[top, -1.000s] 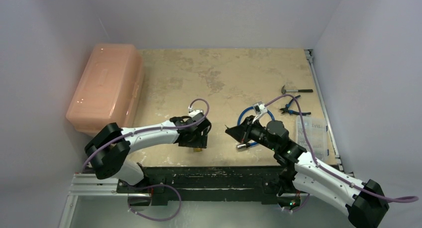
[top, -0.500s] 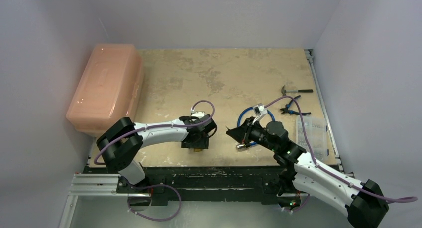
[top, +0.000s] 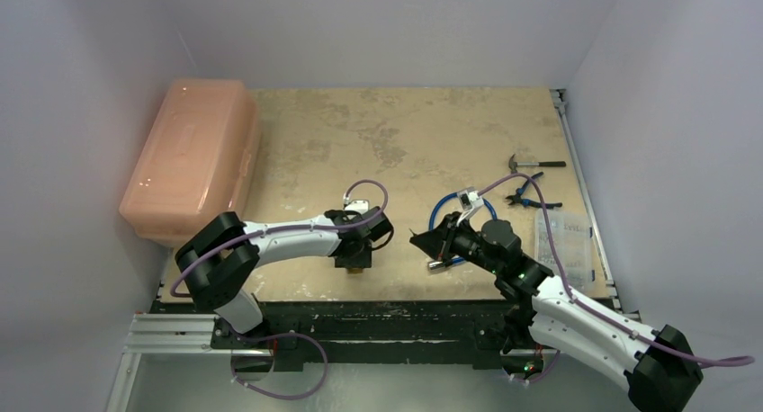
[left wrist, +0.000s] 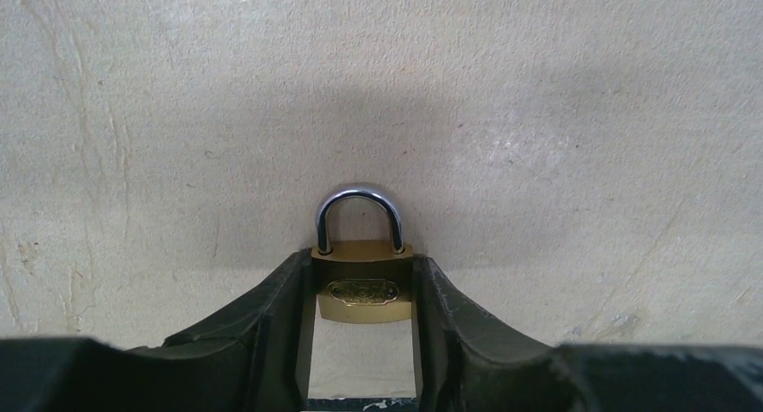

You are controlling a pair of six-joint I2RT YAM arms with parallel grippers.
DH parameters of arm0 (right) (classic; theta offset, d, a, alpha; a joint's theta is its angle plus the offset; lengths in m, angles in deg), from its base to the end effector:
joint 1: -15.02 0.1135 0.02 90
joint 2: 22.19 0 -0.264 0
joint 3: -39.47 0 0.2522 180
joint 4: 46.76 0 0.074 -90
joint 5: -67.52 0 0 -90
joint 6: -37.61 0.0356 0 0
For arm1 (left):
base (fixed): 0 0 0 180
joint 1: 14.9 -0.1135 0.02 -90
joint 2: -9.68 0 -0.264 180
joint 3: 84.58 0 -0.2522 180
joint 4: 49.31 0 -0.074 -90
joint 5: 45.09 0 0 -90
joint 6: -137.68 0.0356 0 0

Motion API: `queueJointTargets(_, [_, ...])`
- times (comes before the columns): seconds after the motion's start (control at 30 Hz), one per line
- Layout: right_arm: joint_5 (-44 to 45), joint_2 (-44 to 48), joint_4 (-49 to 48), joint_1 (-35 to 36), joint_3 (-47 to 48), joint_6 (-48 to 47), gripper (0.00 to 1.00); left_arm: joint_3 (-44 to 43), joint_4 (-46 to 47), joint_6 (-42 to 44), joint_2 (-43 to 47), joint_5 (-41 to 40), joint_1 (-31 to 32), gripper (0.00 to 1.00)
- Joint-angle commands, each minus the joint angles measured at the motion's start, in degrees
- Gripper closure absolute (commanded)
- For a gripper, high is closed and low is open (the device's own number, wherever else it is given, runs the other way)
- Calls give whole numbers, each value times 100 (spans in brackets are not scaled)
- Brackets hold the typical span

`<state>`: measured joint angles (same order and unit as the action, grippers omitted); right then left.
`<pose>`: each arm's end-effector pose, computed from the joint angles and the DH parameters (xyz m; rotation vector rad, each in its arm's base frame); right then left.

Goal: Unlock with the key

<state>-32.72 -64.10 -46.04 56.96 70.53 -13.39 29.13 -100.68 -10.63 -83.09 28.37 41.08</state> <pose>0.1282 0.1237 0.2205 -0.1898 1.9175 1.1488 0.1658 -0.2274 0.1590 -0.0997 2.7838 -0.0294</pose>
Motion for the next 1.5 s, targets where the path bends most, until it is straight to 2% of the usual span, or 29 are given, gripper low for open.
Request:
queueJointTargets(0.0, [-58, 144, -48, -35, -78, -113, 100, 390, 1027, -213, -119, 355, 25, 99])
queueJointTargets(0.13, [-72, 332, 27, -35, -62, -164, 100, 546, 1416, -254, 353, 328, 19, 100])
queueJointTargets(0.3, [-470, 543, -368, -27, -117, -372, 100, 533, 1354, -476, 1149, -295, -13, 100])
queueJointTargets(0.47, [-737, 166, -302, -27, 213, -695, 100, 613, 1466, -818, 1954, -645, -155, 100])
queueJointTargets(0.63, [-993, -280, -556, -27, 373, -494, 100, 645, 1392, -1196, 2779, -977, -360, 100])
queueJointTargets(0.9, [-1249, -766, -1296, 2, 542, -21, 100, 745, 1149, -1928, 3625, -811, -970, 100])
queueJointTargets(1.17, [-1118, -1233, -1675, 240, 829, 168, 100, 829, 1141, -2466, 4142, -991, -1031, 100])
queueJointTargets(1.47, [-973, -1811, -2063, 474, 1343, 467, 100, 1422, 2115, -3001, 4642, -540, -1031, 100])
